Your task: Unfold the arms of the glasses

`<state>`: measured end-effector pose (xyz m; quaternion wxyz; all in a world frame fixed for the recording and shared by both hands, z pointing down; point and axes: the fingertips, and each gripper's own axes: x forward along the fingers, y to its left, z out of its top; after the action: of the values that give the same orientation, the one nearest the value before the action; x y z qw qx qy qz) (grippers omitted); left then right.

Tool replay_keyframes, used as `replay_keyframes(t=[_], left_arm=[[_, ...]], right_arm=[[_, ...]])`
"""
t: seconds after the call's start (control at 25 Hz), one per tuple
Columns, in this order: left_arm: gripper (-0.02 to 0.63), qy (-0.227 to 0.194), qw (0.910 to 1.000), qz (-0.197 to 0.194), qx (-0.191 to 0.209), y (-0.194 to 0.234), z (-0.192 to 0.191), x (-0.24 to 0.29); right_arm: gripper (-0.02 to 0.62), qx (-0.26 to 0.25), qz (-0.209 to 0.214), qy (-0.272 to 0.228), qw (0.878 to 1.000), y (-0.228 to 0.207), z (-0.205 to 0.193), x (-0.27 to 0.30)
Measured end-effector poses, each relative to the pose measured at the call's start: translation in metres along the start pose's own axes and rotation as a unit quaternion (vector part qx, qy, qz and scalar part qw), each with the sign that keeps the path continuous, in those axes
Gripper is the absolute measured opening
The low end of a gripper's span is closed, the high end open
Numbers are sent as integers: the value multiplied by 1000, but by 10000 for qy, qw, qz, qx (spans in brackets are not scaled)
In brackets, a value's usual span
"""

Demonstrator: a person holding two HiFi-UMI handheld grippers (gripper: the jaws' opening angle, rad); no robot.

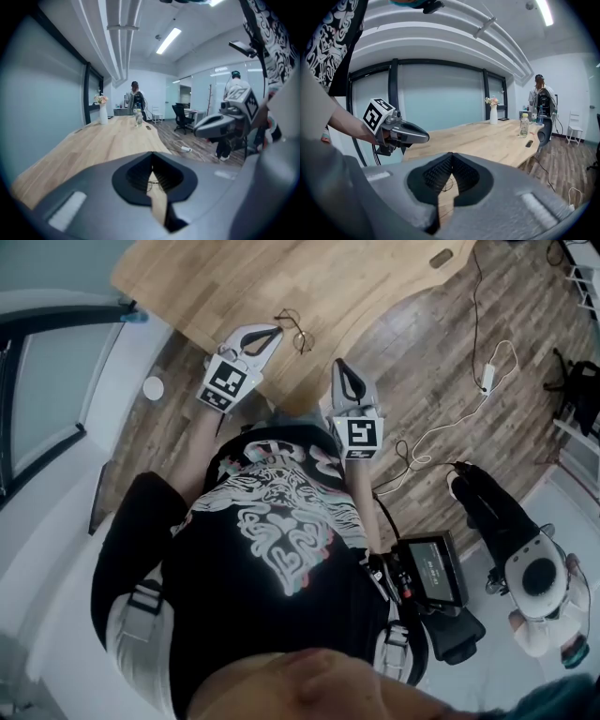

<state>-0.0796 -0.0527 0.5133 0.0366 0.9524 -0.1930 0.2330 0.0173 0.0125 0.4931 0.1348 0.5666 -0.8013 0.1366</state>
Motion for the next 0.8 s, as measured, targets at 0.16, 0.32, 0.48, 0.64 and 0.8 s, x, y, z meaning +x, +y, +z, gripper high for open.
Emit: replay_keyframes(t=[0.16, 0.32, 0.48, 0.64, 0.8], left_arm=[[-11, 309, 9991, -155, 241, -4, -14, 15], [-11, 705, 9959, -332, 453, -13, -33, 30], [-11, 1086, 9891, -466, 875, -19, -52, 46], [-11, 1362, 9801, -719, 1248, -27, -62, 59], [-11, 1622, 9718, -868, 1474, -27, -77, 72]], right_arm=[[-2, -3, 127, 152, 9998, -4, -9, 9], [-2, 16, 297, 301, 9991, -7, -18, 18], [-2, 69, 437, 423, 9981, -9, -26, 25], [-2, 135, 518, 465, 9975, -12, -28, 29], [-2, 162, 596, 569, 9965, -15, -39, 33]])
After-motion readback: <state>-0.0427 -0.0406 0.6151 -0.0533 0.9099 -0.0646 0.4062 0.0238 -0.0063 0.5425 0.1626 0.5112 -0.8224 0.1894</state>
